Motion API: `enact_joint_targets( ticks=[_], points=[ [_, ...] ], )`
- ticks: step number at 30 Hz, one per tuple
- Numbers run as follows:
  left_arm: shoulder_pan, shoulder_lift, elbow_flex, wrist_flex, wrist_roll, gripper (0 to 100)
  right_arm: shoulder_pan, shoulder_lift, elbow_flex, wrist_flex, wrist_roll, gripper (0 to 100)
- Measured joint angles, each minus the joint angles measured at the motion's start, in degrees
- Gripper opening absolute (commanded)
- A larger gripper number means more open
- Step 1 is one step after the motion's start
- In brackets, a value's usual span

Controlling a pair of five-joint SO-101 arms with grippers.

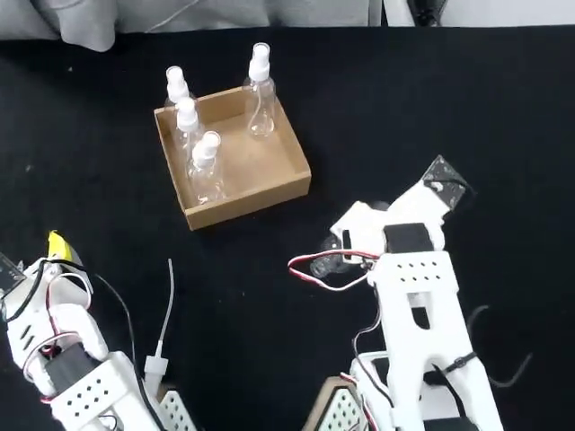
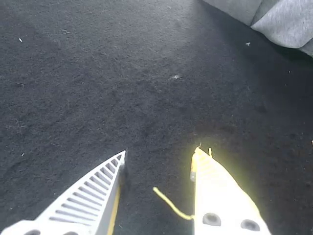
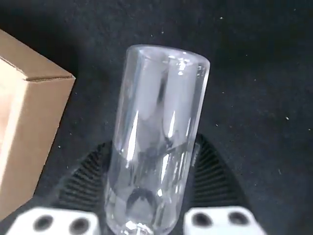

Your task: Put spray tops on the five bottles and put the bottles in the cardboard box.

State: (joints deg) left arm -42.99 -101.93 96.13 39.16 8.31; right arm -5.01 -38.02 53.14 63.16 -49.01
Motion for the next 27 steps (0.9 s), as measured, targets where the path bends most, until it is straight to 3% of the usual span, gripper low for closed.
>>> enact_joint_targets(
  ticks=[16,23,27],
  points=[
    [0.0,0.0,0.0,0.0,0.0,20,0.0,0.0,6.0,-7.1,0.0,5.7],
    [0.0,0.0,0.0,0.0,0.0,20,0.0,0.0,6.0,-7.6,0.0,23.9],
    [0.0,0.0,0.0,0.0,0.0,20,0.0,0.0,6.0,-7.6,0.0,24.7]
  ],
)
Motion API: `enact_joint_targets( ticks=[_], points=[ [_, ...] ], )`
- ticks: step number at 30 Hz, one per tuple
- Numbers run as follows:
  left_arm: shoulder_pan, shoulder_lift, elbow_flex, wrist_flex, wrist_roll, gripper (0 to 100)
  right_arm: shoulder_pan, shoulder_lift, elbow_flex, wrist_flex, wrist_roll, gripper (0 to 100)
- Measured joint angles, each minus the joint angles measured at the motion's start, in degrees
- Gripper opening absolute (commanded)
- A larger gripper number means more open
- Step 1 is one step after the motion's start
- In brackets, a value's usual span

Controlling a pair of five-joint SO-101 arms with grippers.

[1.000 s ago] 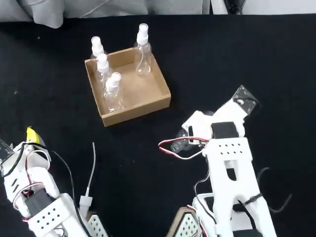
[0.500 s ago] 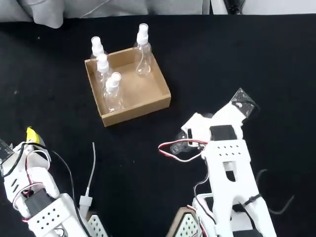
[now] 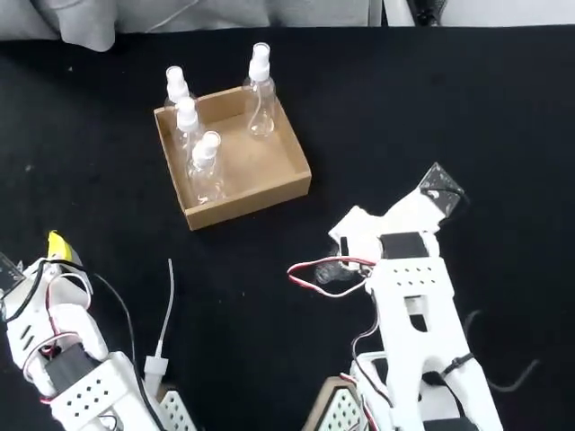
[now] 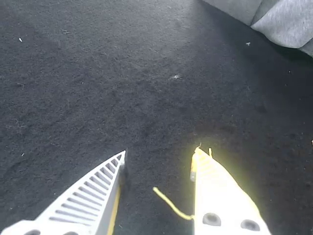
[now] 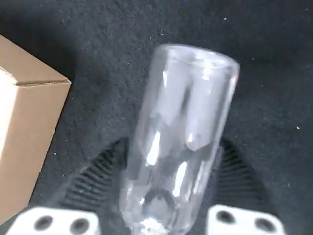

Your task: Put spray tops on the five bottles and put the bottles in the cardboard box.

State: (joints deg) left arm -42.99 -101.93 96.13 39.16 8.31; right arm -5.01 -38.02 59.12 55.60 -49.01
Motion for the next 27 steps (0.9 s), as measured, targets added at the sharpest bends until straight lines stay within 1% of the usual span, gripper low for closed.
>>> enact_joint_targets(
  ticks=[13,15,21,27],
  points=[
    [0.0,0.0,0.0,0.0,0.0,20,0.0,0.0,-1.0,0.0,0.0,24.7],
    [0.0,0.0,0.0,0.0,0.0,20,0.0,0.0,-2.5,0.7,1.1,24.7],
    [0.0,0.0,0.0,0.0,0.0,20,0.0,0.0,-11.2,9.9,5.3,24.7],
    [0.0,0.0,0.0,0.0,0.0,20,0.0,0.0,-17.7,18.6,12.2,24.7]
  ],
)
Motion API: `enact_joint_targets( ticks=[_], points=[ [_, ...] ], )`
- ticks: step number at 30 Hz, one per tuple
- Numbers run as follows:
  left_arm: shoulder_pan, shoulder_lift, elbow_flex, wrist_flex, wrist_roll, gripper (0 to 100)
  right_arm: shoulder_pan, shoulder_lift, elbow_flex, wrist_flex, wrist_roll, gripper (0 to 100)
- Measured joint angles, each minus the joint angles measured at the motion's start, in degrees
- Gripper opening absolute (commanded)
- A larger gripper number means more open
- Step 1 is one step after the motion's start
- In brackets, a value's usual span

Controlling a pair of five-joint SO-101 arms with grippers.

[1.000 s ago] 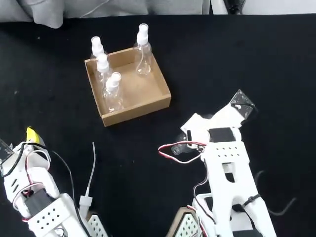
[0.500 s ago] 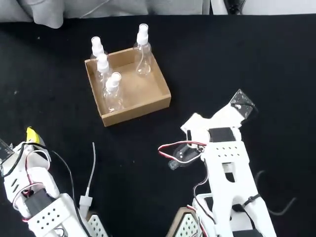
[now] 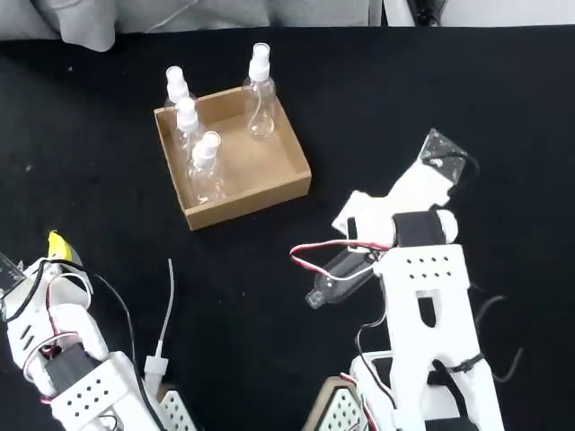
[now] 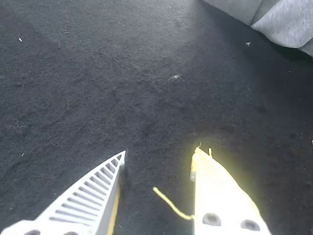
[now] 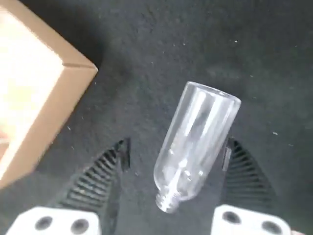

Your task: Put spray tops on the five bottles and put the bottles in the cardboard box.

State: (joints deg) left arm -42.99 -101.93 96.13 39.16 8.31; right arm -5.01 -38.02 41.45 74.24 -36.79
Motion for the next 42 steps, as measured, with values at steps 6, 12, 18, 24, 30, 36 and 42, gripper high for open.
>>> enact_joint_targets(
  ticks=[6,12,18,24,30,36,42],
  points=[
    [0.0,0.0,0.0,0.0,0.0,20,0.0,0.0,-2.5,3.3,9.1,24.7],
    [0.0,0.0,0.0,0.0,0.0,20,0.0,0.0,-2.6,7.5,20.9,24.7],
    [0.0,0.0,0.0,0.0,0.0,20,0.0,0.0,-2.6,11.3,30.5,24.7],
    [0.0,0.0,0.0,0.0,0.0,20,0.9,0.0,-5.5,12.3,41.9,25.0],
    [0.0,0.0,0.0,0.0,0.0,20,1.2,0.0,-5.7,13.5,54.7,25.0],
    [0.0,0.0,0.0,0.0,0.0,20,1.1,0.0,-5.7,14.3,73.2,25.0],
    [0.0,0.0,0.0,0.0,0.0,20,1.1,0.0,-3.9,14.4,88.4,25.0]
  ],
)
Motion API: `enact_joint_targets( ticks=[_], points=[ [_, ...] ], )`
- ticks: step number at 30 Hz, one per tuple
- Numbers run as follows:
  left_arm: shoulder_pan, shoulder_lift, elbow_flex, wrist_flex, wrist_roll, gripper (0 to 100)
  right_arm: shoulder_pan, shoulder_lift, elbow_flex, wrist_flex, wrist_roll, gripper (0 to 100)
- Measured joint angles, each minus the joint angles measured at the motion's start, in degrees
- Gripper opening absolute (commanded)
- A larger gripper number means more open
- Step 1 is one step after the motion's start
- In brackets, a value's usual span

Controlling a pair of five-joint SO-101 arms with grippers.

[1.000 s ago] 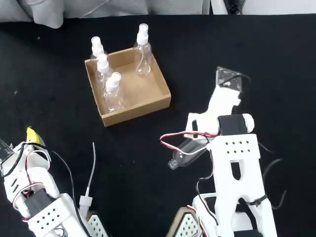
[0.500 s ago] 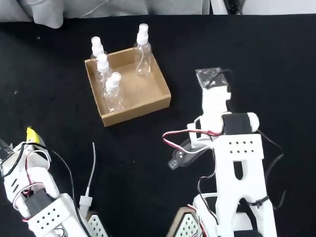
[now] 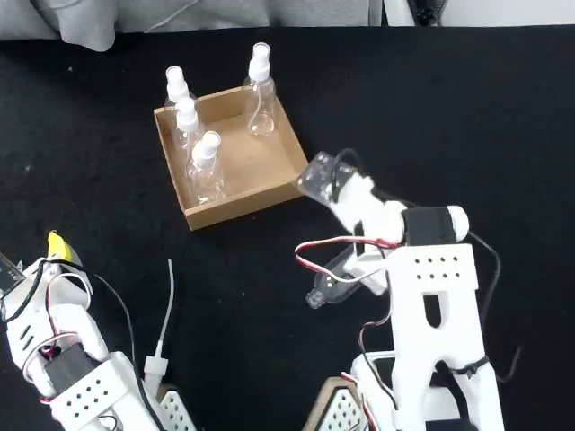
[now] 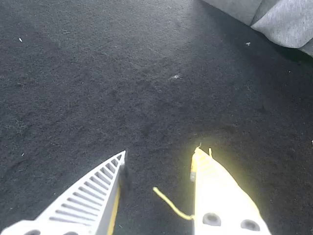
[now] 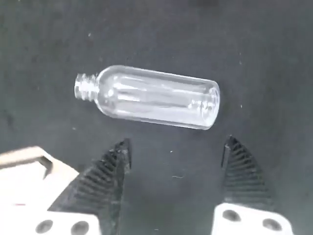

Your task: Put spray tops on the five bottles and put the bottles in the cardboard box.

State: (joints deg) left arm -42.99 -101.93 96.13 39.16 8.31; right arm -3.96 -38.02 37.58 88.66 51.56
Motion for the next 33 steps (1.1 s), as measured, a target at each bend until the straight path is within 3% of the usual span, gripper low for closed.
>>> enact_joint_targets(
  ticks=[9,18,25,33],
  points=[
    [0.0,0.0,0.0,0.0,0.0,20,-0.1,0.0,4.1,0.0,18.5,25.0],
    [0.0,0.0,0.0,0.0,0.0,20,-5.9,0.0,8.9,-0.1,32.2,25.1],
    [0.0,0.0,0.0,0.0,0.0,20,-8.5,0.0,11.7,-0.4,35.3,25.1],
    [0.0,0.0,0.0,0.0,0.0,20,-8.8,0.0,20.3,-13.0,35.7,25.1]
  ],
)
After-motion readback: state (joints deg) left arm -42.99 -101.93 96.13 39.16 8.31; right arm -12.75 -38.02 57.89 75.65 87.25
